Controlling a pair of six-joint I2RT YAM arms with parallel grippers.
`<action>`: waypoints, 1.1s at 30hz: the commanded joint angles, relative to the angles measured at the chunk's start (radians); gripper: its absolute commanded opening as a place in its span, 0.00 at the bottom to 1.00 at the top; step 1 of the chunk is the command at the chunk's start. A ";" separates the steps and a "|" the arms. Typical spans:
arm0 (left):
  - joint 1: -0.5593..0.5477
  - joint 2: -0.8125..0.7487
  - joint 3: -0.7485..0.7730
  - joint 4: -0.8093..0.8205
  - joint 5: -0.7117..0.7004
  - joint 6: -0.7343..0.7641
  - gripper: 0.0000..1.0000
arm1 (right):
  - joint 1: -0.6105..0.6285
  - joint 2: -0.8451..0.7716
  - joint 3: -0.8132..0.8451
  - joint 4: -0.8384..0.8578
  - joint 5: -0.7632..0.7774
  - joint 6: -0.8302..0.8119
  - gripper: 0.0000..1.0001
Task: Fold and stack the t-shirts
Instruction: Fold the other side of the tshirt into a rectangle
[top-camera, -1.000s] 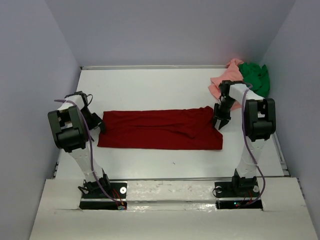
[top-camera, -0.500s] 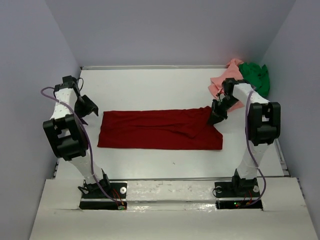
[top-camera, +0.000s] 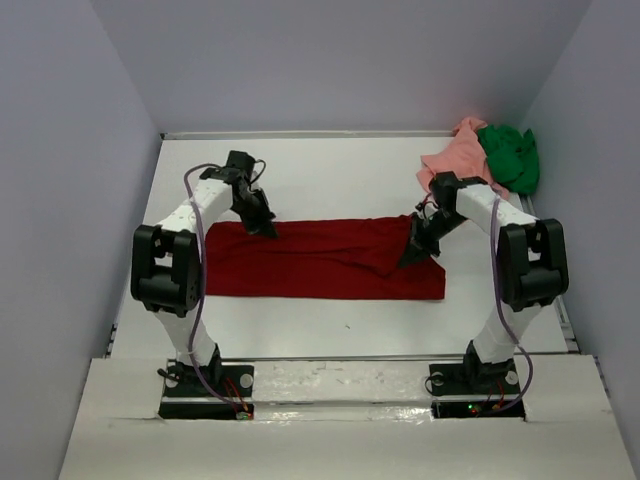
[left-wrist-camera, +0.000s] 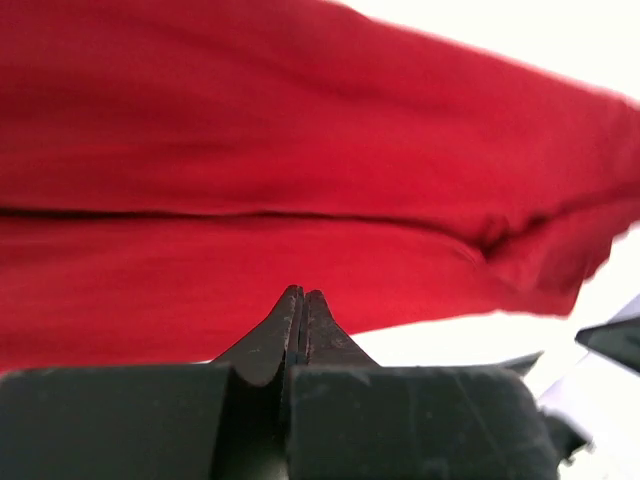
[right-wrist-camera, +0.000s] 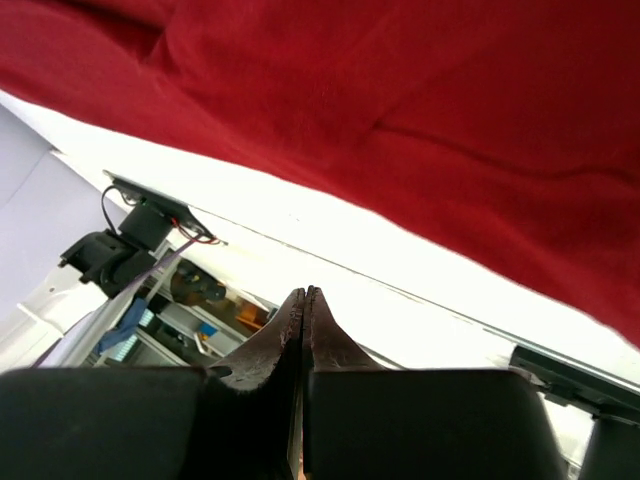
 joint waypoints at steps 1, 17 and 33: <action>-0.085 0.015 -0.004 0.050 0.086 -0.025 0.00 | 0.028 -0.121 -0.065 0.084 -0.030 0.065 0.00; -0.285 0.070 -0.139 0.177 0.109 0.027 0.00 | 0.108 -0.454 -0.546 0.630 0.148 0.217 0.00; -0.308 0.106 -0.084 0.127 0.088 0.053 0.00 | 0.128 -0.328 -0.619 0.919 0.207 0.292 0.00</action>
